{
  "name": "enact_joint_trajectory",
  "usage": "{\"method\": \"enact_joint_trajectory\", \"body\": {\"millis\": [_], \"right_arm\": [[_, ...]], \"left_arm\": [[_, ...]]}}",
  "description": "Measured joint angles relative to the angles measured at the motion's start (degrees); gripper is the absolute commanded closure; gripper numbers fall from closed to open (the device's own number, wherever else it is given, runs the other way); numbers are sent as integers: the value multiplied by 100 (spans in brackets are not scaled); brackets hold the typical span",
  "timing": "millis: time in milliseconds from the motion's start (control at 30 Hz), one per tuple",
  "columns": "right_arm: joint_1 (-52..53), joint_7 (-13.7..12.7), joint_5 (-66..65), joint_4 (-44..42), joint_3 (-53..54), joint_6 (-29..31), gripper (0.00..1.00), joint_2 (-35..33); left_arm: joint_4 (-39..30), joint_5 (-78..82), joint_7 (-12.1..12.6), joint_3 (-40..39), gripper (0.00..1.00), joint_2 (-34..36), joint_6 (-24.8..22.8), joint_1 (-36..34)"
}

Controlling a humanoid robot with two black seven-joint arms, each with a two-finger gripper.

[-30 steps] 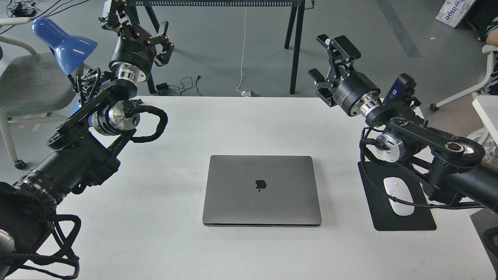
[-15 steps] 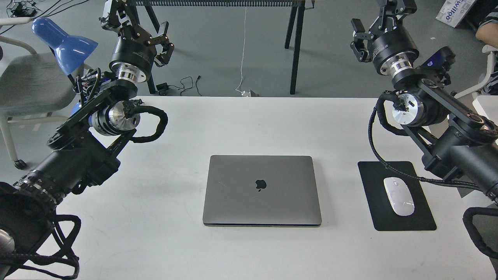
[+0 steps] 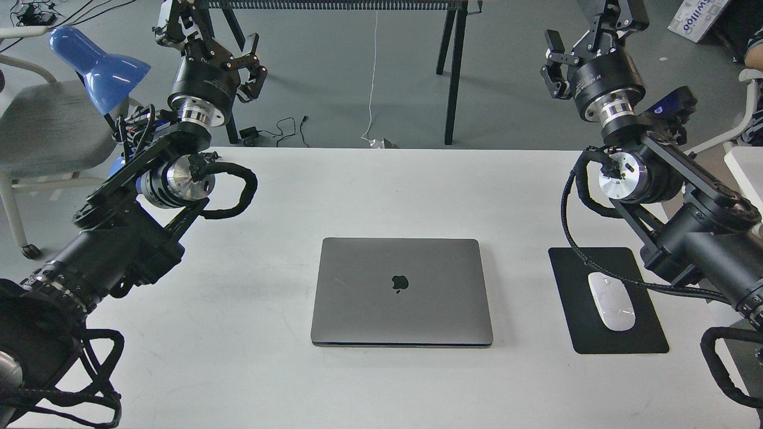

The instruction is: Close notebook with right arm

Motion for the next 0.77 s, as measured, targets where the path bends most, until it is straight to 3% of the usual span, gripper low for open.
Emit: {"method": "enact_joint_trajectory", "body": {"millis": [767], "right_arm": [[-3,14,236,-74,-110,-116,0,7]], "left_arm": [[1,1,0,-9,0,-5,0,0]]}}
